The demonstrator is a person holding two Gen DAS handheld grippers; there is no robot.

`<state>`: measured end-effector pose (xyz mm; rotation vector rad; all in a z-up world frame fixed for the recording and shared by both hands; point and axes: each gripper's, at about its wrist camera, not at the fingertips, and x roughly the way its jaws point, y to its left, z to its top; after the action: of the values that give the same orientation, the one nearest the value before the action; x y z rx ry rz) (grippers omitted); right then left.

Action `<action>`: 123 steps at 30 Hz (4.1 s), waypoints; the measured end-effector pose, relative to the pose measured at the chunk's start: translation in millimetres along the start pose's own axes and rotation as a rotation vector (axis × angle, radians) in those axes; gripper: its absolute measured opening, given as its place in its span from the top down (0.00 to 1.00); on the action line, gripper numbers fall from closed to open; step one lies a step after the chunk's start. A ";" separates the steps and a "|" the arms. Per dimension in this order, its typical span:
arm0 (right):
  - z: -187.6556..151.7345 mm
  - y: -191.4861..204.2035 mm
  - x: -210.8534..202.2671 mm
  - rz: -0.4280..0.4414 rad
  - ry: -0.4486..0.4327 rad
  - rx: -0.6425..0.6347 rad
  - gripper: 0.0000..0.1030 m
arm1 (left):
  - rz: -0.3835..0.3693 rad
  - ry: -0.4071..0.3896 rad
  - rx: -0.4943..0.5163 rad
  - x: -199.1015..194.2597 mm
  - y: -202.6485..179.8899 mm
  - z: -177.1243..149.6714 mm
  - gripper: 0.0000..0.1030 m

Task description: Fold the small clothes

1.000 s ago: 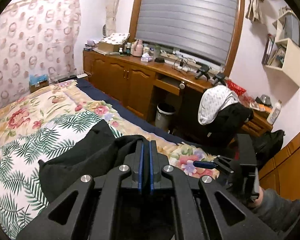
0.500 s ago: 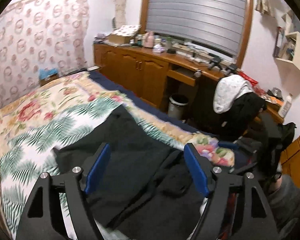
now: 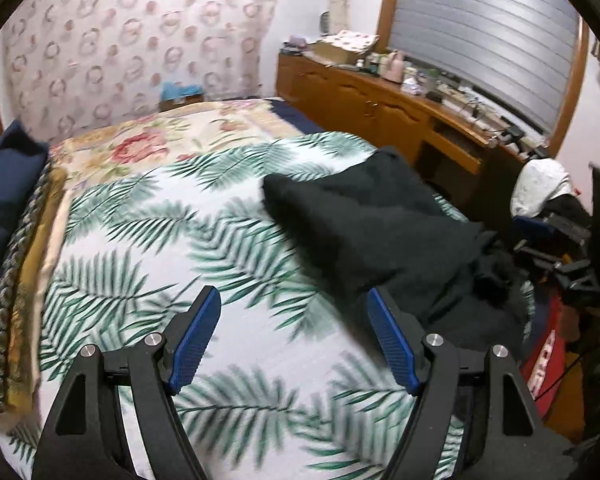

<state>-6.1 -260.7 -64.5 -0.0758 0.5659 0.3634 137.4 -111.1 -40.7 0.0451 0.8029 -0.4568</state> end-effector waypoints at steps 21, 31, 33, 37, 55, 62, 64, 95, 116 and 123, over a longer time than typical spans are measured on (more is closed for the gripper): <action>36.1 70.0 93.7 0.210 0.170 -0.231 0.26 | 0.092 0.031 -0.026 12.7 40.6 -33.9 0.26; 42.6 75.9 125.1 0.155 0.240 -0.297 0.41 | 0.090 0.000 -0.011 2.1 32.0 -33.7 0.26; 43.9 73.2 124.3 0.158 0.235 -0.294 0.56 | 0.085 -0.006 -0.011 0.9 30.0 -33.0 0.26; 56.4 57.3 113.6 0.181 0.187 -0.236 0.87 | 0.076 -0.017 -0.011 -1.3 26.3 -32.5 0.26; 161.0 -98.5 138.2 -0.171 0.154 -0.058 0.77 | 0.039 -0.033 0.011 1.8 4.2 -24.5 0.26; 145.0 -93.2 110.1 -0.177 0.152 -0.036 0.64 | 0.015 -0.022 0.033 8.5 -8.7 -26.5 0.26; 136.1 -86.4 83.8 -0.135 0.151 -0.054 0.64 | 0.005 -0.018 0.039 10.6 -14.1 -27.6 0.26; -21.8 -78.6 -57.7 -0.029 0.204 0.047 0.94 | -0.145 0.072 0.117 30.2 -84.5 -46.3 0.26; -31.0 -49.6 -17.7 -0.058 0.153 0.072 0.67 | -0.264 0.129 0.141 19.0 -121.3 -72.7 0.30; -28.5 -37.3 -25.0 -0.010 0.119 0.042 0.59 | -0.307 0.128 0.154 17.8 -130.0 -78.0 0.85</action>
<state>-26.9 -308.2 -76.1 -0.0599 0.6899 0.3390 41.3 -218.7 -90.6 0.0954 0.9030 -0.8119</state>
